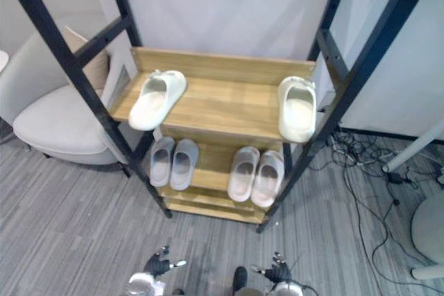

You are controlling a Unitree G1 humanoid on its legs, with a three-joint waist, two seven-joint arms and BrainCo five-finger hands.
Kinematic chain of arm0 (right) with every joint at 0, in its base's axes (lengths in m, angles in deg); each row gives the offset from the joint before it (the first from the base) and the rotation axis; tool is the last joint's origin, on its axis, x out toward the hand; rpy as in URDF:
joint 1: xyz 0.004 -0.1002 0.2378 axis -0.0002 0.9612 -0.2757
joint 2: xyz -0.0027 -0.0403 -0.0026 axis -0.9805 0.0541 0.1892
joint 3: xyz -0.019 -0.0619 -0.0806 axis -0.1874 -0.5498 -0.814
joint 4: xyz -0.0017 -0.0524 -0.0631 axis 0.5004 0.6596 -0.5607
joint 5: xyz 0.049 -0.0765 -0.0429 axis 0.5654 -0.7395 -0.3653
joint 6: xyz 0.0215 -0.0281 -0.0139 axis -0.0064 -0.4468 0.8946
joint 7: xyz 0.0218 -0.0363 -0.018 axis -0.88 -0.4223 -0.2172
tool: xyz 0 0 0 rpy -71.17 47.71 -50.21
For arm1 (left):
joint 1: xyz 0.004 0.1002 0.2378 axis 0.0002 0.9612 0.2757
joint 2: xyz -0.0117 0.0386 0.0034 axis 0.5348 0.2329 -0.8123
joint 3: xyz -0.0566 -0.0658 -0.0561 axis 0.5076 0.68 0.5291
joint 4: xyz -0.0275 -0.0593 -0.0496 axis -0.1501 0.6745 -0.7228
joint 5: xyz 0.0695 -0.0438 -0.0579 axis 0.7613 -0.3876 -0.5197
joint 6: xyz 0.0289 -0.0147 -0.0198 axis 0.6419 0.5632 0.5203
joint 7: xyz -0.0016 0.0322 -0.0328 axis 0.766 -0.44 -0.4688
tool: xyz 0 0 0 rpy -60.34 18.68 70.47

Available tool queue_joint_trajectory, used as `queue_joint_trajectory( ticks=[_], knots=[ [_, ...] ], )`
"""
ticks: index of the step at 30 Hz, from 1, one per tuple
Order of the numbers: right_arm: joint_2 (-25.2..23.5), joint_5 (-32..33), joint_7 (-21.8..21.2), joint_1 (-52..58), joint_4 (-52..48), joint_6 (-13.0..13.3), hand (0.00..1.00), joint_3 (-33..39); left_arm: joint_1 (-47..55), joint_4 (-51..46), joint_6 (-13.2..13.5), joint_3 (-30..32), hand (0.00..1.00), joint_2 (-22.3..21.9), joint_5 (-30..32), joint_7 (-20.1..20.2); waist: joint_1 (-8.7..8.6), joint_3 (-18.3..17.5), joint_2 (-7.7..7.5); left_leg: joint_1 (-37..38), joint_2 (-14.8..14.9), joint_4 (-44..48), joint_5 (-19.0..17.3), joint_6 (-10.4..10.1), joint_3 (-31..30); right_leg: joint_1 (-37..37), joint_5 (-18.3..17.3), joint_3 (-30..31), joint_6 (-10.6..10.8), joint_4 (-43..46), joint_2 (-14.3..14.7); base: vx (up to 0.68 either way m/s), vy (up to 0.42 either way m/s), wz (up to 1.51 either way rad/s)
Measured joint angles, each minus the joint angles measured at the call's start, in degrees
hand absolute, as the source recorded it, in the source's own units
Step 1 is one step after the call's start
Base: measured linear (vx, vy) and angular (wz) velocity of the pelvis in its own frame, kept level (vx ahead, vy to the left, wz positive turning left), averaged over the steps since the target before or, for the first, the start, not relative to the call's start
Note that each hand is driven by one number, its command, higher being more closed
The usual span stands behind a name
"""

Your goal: Organize the slippers on the shoe rack

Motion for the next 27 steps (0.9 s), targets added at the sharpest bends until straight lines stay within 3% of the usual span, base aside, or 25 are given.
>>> queue_joint_trajectory(
  ticks=[3, 7, 13, 17, 23, 27],
  knots=[
    [-0.05, 1.18, -0.02, 0.05, 0.09, 0.11, 0.00, 0.15, -0.20, -5.78, -0.02, -5.55, 0.00, 0.48, 0.72, 0.30, -0.07, 0.06, -0.09, -0.06, 0.01, -0.45, 0.00, 0.00, -0.12, -0.27, 0.00, 0.11, 0.00, 0.01, 0.07, 0.00, -0.002, -0.01],
    [-0.04, 2.11, -0.03, 0.48, 0.07, 0.85, 0.00, 1.00, -0.89, -23.69, 0.69, -14.10, 0.00, 1.56, 0.91, 2.10, -0.23, -0.09, 0.16, -0.09, 0.08, -0.86, -0.01, -0.01, -1.50, -0.18, -0.65, -0.43, -0.17, 0.02, 0.33, 0.04, 0.004, 0.05],
    [0.62, 2.08, -0.03, 0.81, 0.01, 1.09, 0.00, 1.76, -2.46, -40.26, 1.68, -19.69, 0.00, 1.78, 0.85, 3.85, -0.83, -1.10, 1.51, 0.00, 0.10, -1.97, 0.29, -0.04, -2.95, 0.05, -1.75, -1.71, 0.30, 0.42, 0.50, 0.11, 0.018, 0.13],
    [0.48, 1.62, 0.14, 0.84, -0.82, 1.08, 0.00, 0.82, -5.86, -51.92, 3.02, -19.42, 0.00, 3.56, 0.28, 3.63, -1.47, -1.39, 1.85, 0.85, 0.06, -2.43, 0.43, 0.15, -3.14, 0.18, -1.79, -1.95, -0.01, 0.45, 0.90, 0.16, 0.024, 0.01],
    [0.49, 0.81, 0.69, 0.51, -1.12, 0.90, 0.00, -0.03, -16.28, -61.90, 3.41, -7.51, 0.00, 6.83, -1.74, -0.28, -2.22, -1.42, 1.81, 1.51, -0.76, -2.40, 0.29, 0.40, -3.11, 0.67, -1.78, -1.80, 0.00, 0.38, 0.20, 0.06, 0.033, -0.02],
    [0.48, 0.73, 0.67, 0.27, -1.12, 0.12, 0.00, -0.04, -20.02, -63.09, 4.54, -2.29, 0.00, 8.60, -1.84, -3.09, -2.37, -1.45, 1.70, 2.04, -1.18, -2.34, -0.33, 1.41, -3.27, 1.37, -1.60, -1.92, 0.27, -0.05, -0.21, -0.02, 0.036, 0.03]
  ],
)
